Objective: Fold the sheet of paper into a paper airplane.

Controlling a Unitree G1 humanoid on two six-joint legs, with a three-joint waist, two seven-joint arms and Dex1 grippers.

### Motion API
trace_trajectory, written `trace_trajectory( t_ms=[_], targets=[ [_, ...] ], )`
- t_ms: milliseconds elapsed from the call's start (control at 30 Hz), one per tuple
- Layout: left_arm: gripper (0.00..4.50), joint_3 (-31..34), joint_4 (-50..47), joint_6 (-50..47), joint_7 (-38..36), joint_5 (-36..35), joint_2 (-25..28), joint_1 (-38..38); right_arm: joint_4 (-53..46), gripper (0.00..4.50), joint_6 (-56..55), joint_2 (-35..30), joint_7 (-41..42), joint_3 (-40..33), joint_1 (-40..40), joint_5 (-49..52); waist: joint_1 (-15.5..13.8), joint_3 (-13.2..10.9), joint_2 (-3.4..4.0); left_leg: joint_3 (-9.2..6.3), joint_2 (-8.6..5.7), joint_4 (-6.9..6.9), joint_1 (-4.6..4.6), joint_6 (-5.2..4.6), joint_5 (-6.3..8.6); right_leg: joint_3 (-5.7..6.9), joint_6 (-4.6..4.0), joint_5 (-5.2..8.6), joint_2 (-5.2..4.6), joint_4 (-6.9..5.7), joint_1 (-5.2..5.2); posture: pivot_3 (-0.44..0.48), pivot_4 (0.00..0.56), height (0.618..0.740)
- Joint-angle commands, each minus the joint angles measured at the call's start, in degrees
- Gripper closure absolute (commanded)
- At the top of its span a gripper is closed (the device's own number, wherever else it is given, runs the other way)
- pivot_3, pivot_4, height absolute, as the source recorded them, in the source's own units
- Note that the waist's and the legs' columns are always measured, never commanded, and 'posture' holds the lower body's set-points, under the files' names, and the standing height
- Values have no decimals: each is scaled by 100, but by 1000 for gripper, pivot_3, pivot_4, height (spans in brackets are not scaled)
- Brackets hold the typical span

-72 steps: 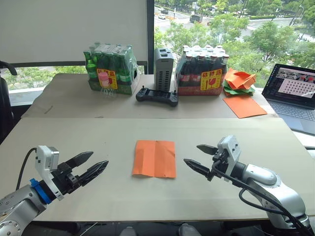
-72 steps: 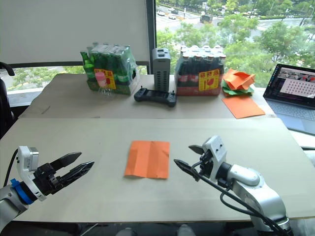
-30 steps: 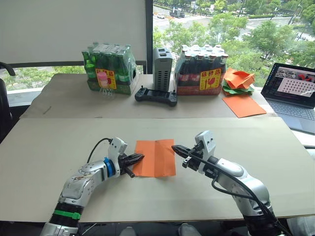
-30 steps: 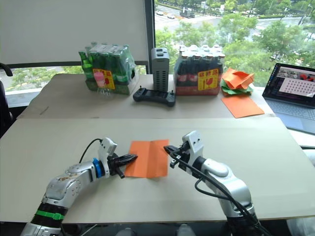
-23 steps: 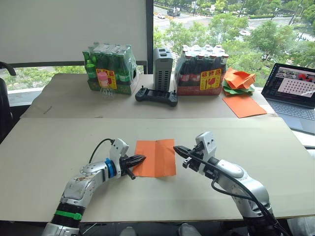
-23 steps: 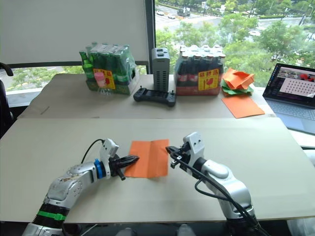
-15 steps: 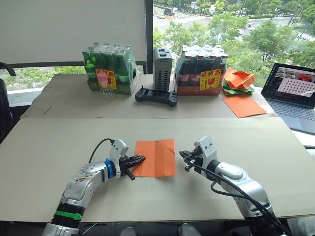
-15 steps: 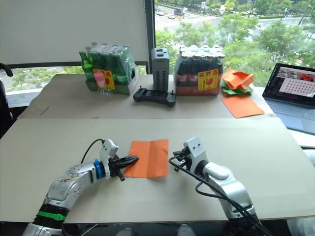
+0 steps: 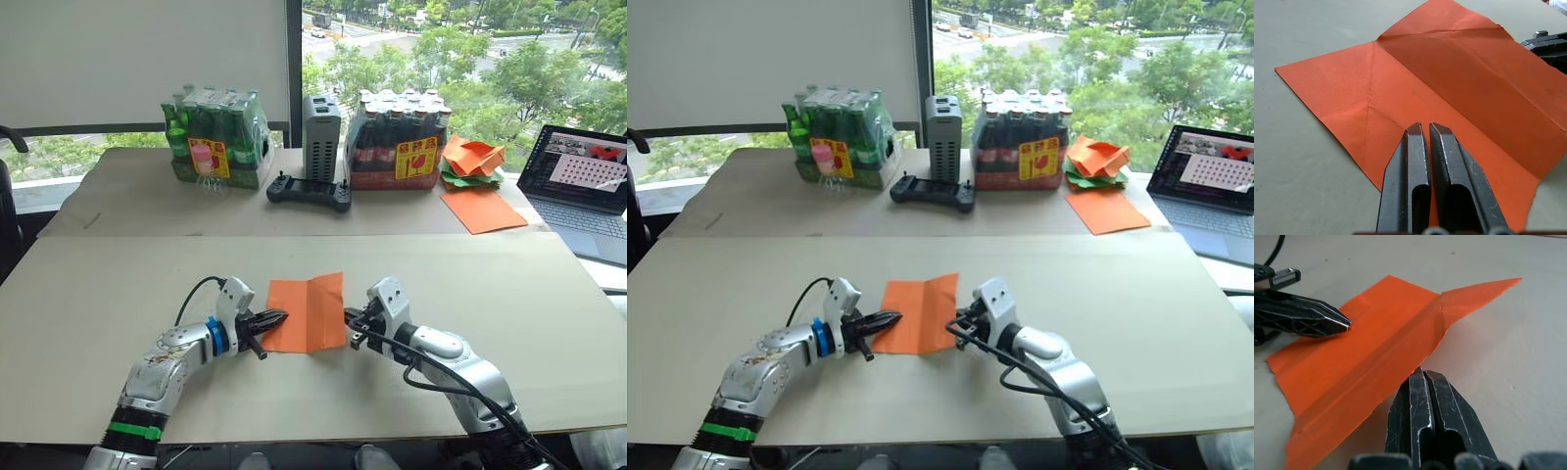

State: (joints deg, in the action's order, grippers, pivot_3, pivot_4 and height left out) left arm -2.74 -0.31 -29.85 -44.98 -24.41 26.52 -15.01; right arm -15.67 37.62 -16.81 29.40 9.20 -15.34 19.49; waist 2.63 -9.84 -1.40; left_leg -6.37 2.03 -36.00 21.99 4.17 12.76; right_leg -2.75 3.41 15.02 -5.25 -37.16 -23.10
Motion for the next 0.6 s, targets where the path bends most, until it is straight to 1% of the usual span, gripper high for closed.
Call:
trace_trajectory(
  t_ms=[33, 333, 433, 600],
  targets=[
    [4236, 37, -35, -4, 48, 67, 8, 118, -283, 4500, 53, 172, 13, -178, -154, 306, -3, 0, 1, 0, 0, 0, 0, 0, 0, 0, 0, 0, 0, 0, 0, 0, 150, 740],
    [4236, 40, -73, 39, 90, 88, -4, 192, 29, 4500, -2, 331, -63, 469, -296, -83, 4, 1, 2, 0, 0, 1, -3, 0, 0, 0, 0, 0, 0, -2, 0, 0, 150, 740],
    [4236, 57, -73, 66, 114, 96, -7, 207, 239, 4500, -112, 562, -184, 628, -316, -213, 5, 1, 2, 0, 0, 1, -3, 0, 0, 0, 0, 0, 0, -2, 0, 0, 150, 740],
    [4236, 112, -113, 83, 145, 85, 29, 261, 587, 4500, -193, 915, -289, 630, -502, -324, 14, 1, 2, 0, 0, 1, -3, 0, 0, 0, 0, 0, 0, -3, -1, 0, 150, 740]
  ],
)
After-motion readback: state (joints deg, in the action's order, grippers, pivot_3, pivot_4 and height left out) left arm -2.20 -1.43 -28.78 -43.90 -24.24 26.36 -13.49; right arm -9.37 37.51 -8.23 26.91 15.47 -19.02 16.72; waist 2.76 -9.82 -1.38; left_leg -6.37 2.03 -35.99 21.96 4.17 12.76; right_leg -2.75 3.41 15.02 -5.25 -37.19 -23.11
